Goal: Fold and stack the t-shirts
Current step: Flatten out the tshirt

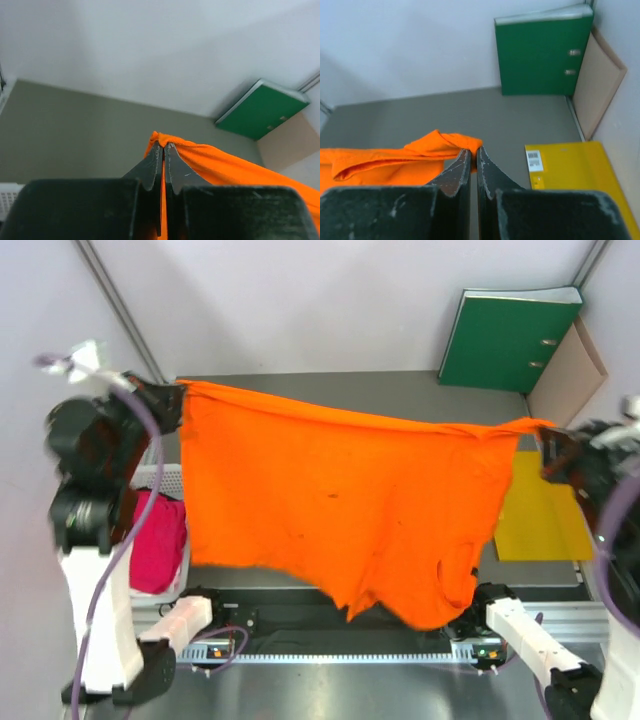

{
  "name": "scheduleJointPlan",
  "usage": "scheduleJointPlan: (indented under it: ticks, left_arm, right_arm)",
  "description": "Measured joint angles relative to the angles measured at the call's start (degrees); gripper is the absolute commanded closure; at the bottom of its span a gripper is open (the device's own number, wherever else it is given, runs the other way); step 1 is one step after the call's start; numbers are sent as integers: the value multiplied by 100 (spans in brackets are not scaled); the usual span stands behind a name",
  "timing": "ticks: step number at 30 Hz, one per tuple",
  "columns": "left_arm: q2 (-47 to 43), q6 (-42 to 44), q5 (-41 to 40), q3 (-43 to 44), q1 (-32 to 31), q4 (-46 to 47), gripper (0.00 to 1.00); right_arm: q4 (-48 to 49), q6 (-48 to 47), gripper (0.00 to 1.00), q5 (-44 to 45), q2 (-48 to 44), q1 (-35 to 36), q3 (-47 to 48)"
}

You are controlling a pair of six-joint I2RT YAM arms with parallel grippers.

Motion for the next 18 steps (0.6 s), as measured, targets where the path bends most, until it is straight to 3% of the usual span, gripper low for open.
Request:
scheduleJointPlan:
  ticks: [6, 10, 14, 18]
  left_arm:
    - [1753, -17, 13, -614, 0, 199, 100]
    - [3049, -33, 90, -798, 2, 291, 100]
    - [4201, -50, 175, -787, 7, 431, 100]
    - [5480, -96, 195, -199, 7, 341, 100]
  right_arm:
    - [1239, -13, 100, 271, 1034, 2, -1591]
    - [2162, -15, 100, 243, 2201, 0, -2061]
    - [2887, -11, 100, 74, 3812, -11, -1998]
    - [2992, 9, 100, -256, 5860, -35, -903]
